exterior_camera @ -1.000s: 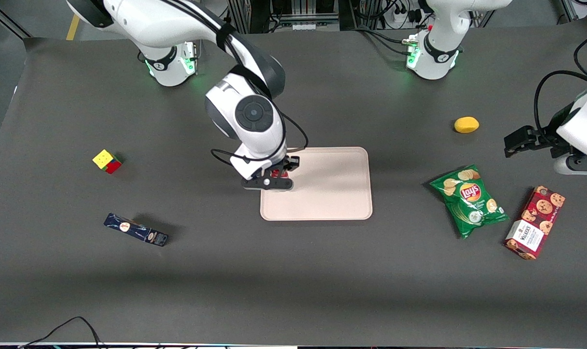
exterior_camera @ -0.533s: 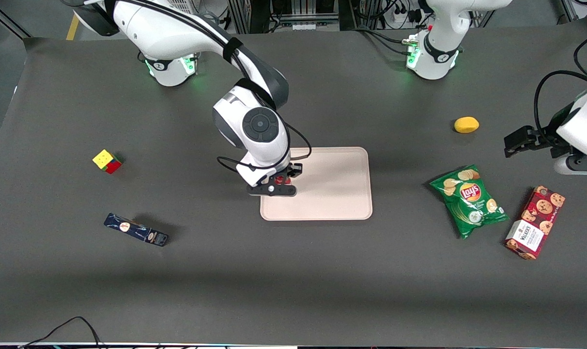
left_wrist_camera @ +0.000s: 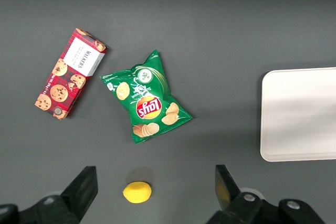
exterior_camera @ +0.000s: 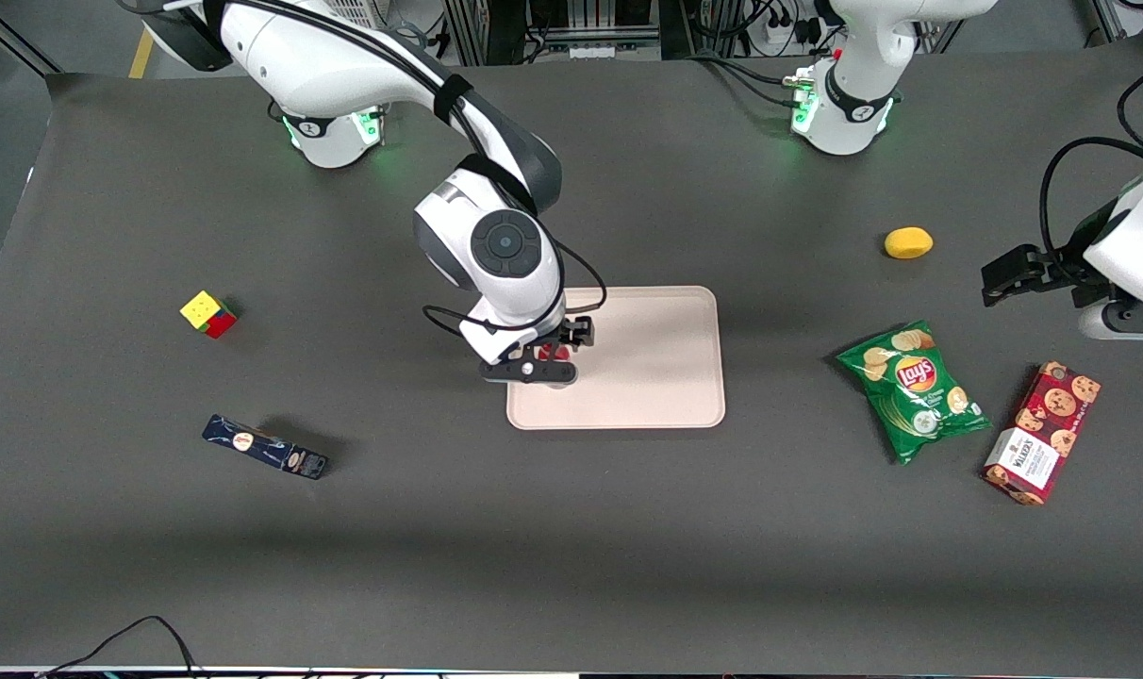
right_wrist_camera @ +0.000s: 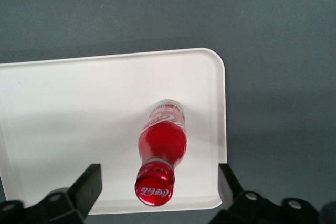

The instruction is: Place coke bottle on tray

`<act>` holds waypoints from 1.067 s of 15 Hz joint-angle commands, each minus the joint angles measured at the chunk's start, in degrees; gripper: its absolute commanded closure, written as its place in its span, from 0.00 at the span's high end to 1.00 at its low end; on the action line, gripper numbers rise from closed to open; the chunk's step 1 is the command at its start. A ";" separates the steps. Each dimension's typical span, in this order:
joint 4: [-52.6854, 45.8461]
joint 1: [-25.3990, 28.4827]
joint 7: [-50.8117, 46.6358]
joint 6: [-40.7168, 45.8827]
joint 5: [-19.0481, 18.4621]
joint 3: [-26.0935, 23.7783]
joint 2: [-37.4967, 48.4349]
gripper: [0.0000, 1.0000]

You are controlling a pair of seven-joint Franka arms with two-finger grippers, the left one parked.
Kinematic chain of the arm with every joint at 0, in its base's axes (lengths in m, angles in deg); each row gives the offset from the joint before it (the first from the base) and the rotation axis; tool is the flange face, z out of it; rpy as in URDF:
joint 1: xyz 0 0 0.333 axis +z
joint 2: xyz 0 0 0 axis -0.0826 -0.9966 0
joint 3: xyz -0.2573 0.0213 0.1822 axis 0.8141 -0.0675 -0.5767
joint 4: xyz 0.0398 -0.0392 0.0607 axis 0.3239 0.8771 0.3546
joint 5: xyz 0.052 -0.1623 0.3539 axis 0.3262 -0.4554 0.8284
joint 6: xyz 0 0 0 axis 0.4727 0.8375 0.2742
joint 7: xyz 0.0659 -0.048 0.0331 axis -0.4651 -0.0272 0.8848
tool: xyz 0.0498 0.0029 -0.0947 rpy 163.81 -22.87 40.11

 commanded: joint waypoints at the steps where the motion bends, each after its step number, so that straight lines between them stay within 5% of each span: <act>1: -0.13 -2.21 -1.39 0.26 -0.46 -0.18 3.21 1.00; 5: 0.40 -8.71 6.67 6.23 3.22 -0.71 10.59 1.00; 10: 15.57 -14.95 14.95 2.83 3.40 0.34 25.26 1.00; 16: 35.97 -15.49 36.48 -0.79 9.64 13.77 43.63 1.00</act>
